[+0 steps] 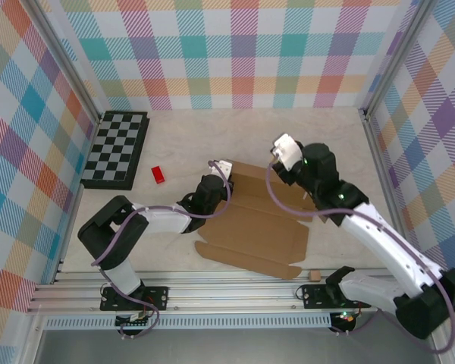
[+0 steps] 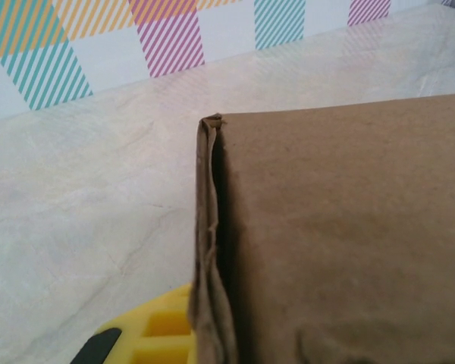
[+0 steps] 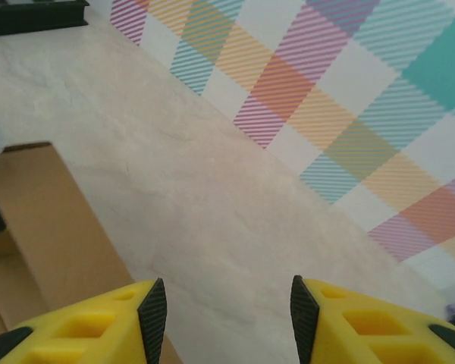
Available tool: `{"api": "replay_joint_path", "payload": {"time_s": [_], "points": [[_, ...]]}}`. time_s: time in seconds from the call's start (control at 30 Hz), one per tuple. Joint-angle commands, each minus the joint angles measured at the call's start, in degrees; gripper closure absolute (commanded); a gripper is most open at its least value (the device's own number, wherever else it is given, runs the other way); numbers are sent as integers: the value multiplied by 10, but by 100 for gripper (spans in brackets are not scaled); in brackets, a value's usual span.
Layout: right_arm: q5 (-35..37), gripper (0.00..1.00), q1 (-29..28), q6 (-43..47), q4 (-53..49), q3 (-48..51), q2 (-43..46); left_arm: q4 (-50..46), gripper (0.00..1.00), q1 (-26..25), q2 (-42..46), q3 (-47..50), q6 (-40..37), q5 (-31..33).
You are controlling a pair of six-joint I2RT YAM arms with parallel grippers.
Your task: Fold the paper box
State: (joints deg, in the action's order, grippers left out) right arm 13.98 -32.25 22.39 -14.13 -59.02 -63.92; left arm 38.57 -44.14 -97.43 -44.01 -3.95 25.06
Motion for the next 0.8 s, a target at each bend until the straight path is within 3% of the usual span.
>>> {"api": "replay_joint_path", "payload": {"time_s": [0.0,0.3,0.5,0.77], "points": [[-64,51,15,-136,-40,-29,-71,74,93,21,-21,8,-26,-21],[-93,50,20,-163,-36,-37,-187,108,93,27,-56,12,-35,-40],[-95,50,21,-163,-31,-13,-193,99,71,28,-54,29,1,-41],[-95,50,22,-163,-26,4,-192,93,50,37,-19,65,17,-73]]}}
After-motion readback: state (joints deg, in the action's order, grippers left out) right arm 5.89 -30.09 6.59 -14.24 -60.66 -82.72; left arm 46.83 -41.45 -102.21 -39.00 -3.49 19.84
